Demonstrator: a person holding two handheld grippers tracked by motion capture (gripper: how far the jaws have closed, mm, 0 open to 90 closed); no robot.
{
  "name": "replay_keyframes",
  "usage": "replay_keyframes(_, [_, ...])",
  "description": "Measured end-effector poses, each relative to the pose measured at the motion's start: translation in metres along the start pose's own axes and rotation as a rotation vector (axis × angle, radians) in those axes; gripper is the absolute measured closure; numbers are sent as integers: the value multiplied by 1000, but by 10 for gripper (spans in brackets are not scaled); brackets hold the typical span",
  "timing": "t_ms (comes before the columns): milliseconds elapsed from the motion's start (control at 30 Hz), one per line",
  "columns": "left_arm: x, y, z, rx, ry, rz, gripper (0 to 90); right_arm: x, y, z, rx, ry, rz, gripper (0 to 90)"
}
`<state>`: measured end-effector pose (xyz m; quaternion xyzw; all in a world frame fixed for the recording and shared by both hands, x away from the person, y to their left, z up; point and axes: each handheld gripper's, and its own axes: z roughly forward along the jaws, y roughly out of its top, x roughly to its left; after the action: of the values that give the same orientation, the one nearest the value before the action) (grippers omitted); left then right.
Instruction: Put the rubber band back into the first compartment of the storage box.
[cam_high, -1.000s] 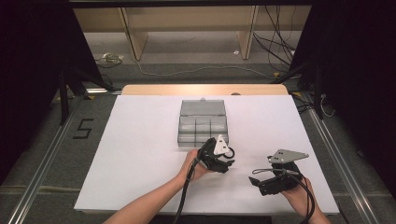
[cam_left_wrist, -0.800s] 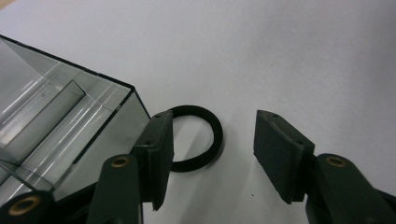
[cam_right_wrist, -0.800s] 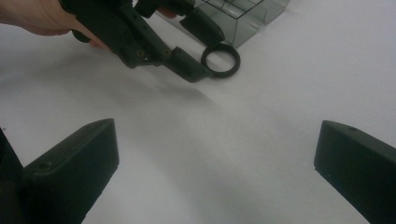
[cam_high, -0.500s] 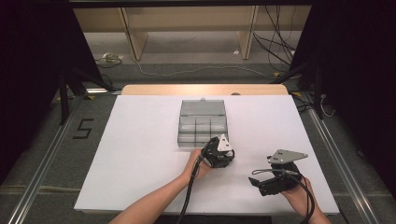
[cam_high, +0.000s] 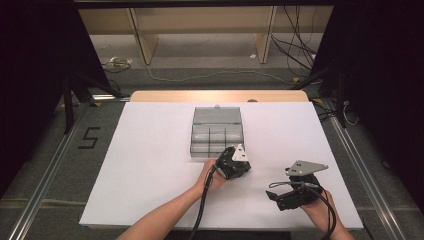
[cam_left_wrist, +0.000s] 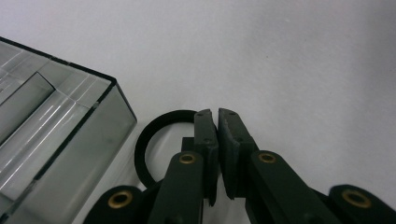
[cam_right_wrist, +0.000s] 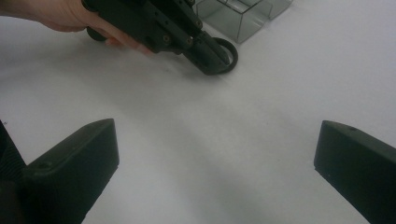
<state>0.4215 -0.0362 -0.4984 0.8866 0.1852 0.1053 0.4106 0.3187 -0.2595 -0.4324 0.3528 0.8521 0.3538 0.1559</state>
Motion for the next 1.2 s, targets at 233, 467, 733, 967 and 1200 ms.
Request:
replay_keyframes(233, [0,-2,-8,-12,0,-4,862,0,0,0,1,-2,0,8])
replay_keyframes(467, [-3,-4,-19,-26,1,8,859,0,0,0,1,-3,-1,8])
replay_keyframes(733, [-5,-9,-34,-27,10,22,858,1,0,0,1,-4,-3,8])
replay_keyframes(967, [-3,-16,-47,-25,15,22,857,1,1,-1,0,-7,-3,9])
replay_keyframes(1200, [2,-26,-58,-15,31,6,856,1,1,-1,-1,-9,-6,9])
